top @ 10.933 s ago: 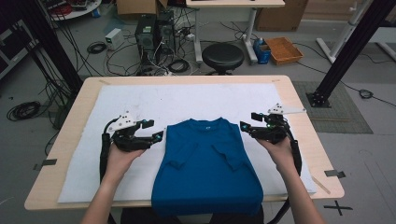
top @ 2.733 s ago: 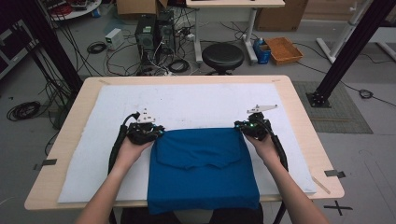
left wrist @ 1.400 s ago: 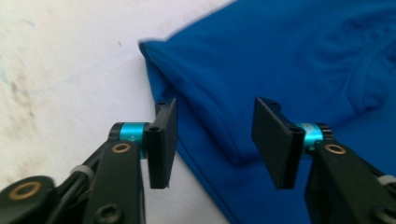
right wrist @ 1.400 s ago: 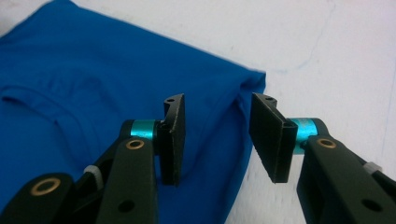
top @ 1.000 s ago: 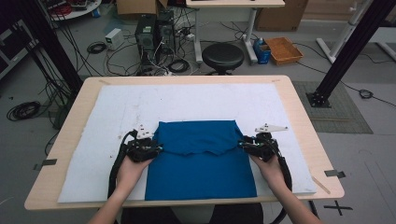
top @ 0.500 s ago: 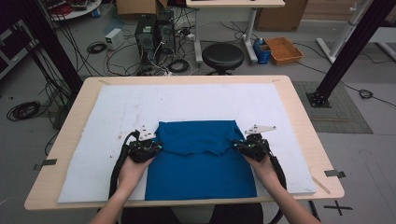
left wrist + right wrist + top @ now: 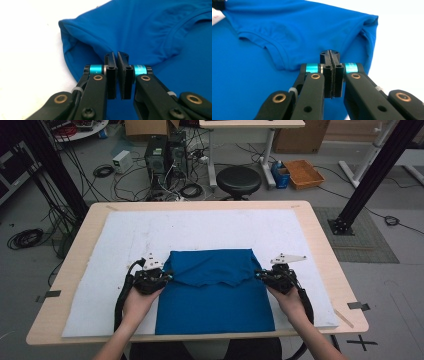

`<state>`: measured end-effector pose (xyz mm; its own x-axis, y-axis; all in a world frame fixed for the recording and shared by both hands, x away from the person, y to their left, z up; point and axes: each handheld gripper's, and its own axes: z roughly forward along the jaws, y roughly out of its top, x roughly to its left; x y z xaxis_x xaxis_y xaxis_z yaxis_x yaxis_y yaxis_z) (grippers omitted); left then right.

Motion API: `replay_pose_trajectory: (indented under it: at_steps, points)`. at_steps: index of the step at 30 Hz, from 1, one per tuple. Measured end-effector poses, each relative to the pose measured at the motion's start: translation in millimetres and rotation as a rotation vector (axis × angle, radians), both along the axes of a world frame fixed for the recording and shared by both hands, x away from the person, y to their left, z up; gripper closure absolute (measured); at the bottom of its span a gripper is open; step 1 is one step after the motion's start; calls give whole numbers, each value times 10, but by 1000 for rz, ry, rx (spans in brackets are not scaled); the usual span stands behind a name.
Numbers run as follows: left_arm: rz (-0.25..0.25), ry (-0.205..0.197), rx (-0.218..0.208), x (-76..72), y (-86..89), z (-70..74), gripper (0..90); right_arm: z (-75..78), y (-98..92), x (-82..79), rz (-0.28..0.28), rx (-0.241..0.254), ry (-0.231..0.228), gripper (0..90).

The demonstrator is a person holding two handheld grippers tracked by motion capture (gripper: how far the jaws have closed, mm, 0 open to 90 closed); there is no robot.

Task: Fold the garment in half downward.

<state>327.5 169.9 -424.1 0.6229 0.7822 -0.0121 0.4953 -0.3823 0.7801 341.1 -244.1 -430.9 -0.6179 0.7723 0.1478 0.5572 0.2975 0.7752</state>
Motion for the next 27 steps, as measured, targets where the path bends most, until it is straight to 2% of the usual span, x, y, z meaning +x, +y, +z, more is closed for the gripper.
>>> replay_pose_trajectory:
  at_steps: [2,3,5,9,11,14,16,18,21,25,27]
  points:
    - [6,12,9,12,-3,-35,855,-15,-4,-7,-15,6,1,785]
    - [9,16,10,21,0,-55,852,-23,-1,-2,-21,17,8,774]
    - [19,28,16,36,8,-93,843,-35,30,14,-51,13,12,689]
    - [41,46,9,53,20,-151,777,-86,129,77,-88,-18,23,655]
    - [43,51,8,51,29,-157,760,-112,177,107,-95,-41,41,669]
    - [48,60,-13,58,30,-174,746,-144,224,137,-76,-76,38,833]
    - [39,61,-7,56,17,-182,812,-144,245,133,-59,-91,28,849]
    - [38,55,-2,56,15,-174,849,-128,244,112,-46,-82,24,855]
    - [40,57,-22,59,37,-147,852,-82,200,81,-35,-59,18,856]
    - [28,65,-75,15,83,-65,852,17,98,11,-31,-22,13,855]
    - [17,61,-69,-7,93,-26,852,56,55,-26,-21,-17,8,855]
